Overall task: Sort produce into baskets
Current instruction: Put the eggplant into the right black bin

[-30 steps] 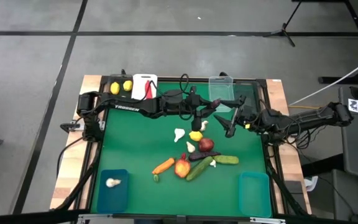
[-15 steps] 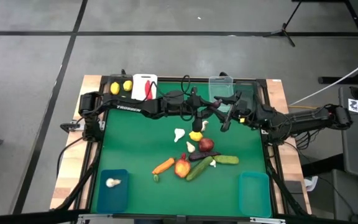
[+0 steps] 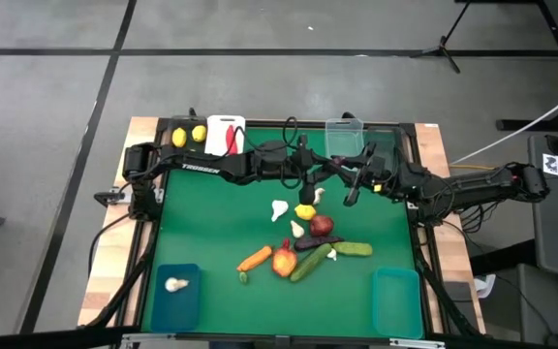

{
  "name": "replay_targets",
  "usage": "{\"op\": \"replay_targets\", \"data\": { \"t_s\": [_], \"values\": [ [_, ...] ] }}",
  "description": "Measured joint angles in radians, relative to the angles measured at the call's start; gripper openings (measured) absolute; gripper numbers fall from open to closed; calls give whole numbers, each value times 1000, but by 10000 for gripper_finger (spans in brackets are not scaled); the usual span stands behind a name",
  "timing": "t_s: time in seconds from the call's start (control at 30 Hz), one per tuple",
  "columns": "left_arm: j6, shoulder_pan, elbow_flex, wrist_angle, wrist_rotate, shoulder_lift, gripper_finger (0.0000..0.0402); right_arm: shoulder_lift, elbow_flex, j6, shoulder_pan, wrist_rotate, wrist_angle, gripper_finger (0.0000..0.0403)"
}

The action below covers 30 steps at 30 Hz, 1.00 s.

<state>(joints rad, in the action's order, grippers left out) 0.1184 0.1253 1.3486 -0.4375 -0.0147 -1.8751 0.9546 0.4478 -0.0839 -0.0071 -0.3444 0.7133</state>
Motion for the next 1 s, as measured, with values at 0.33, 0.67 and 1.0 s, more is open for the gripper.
{"op": "replay_targets", "data": {
  "t_s": [0.33, 0.67, 1.0],
  "values": [
    [125, 8, 0, 183, -82, 1, 216, -3, -1, 10, 0, -76, 30, 80],
    [22, 76, -1, 409, -129, 6, 237, -46, -1, 5, 0, -508, -89, 96],
    [-7, 93, -1, 433, -129, 6, 237, -119, -1, 2, -1, -1036, -350, 85]
  ]
}}
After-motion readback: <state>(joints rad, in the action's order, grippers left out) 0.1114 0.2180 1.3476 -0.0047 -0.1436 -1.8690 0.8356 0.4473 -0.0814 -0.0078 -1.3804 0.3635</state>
